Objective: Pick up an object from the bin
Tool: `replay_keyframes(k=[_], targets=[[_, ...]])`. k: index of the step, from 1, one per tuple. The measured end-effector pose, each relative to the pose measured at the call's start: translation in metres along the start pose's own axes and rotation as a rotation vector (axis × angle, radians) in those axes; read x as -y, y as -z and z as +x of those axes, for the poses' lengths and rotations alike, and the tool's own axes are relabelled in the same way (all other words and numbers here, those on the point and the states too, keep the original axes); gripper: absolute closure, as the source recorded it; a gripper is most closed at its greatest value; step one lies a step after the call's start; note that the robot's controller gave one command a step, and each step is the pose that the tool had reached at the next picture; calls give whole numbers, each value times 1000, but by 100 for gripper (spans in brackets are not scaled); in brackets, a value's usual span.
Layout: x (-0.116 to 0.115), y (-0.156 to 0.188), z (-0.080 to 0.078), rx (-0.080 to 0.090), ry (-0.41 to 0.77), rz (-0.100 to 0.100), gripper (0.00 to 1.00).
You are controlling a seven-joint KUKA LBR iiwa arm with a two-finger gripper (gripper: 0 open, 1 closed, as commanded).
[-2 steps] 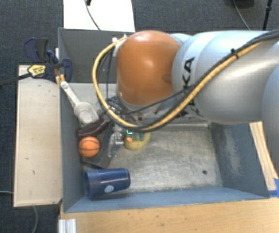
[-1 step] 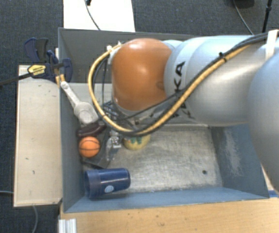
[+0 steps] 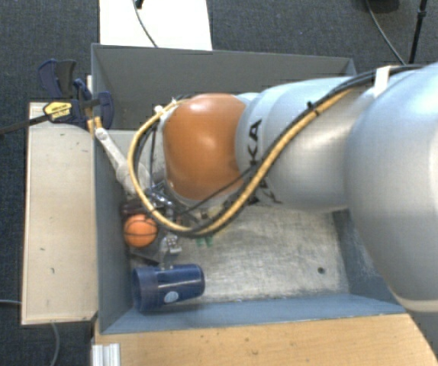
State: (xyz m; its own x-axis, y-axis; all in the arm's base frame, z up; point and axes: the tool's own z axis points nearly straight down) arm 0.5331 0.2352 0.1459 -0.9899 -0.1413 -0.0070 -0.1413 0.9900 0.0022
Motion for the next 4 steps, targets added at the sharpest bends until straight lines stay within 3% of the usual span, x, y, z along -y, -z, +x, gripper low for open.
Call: replay_keyframes(k=[1, 2, 4], targets=[[-7, -29, 3, -1, -13, -1, 100], [-6, -26, -2, 16, -20, -3, 0], [-6, -26, -2, 15, -24, -3, 0]])
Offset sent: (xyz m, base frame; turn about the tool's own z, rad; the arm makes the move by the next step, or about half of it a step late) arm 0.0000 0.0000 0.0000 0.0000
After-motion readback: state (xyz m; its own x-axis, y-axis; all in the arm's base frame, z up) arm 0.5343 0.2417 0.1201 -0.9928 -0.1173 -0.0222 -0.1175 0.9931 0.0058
